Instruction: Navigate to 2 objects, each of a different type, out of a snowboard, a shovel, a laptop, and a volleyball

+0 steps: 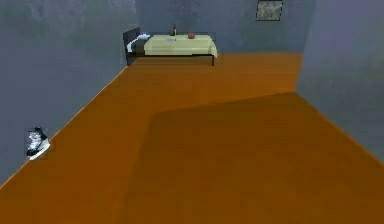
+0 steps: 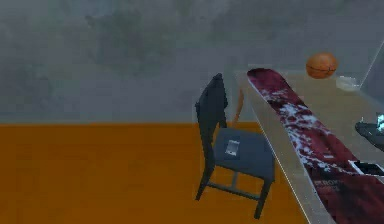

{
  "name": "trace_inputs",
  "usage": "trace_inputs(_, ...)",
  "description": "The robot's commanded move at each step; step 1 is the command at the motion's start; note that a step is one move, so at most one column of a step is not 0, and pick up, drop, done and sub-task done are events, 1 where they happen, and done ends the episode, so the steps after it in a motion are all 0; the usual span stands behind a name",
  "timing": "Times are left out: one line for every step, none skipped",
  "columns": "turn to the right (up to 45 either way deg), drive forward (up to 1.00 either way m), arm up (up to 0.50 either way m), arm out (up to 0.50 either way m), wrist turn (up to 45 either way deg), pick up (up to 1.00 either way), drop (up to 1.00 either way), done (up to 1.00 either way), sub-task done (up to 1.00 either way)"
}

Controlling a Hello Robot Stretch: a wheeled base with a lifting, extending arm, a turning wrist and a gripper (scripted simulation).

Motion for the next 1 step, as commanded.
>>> trace_inputs(0.0, 1.00, 0.00, 0.00, 0.0, 0.00, 0.00, 0.00, 0.00)
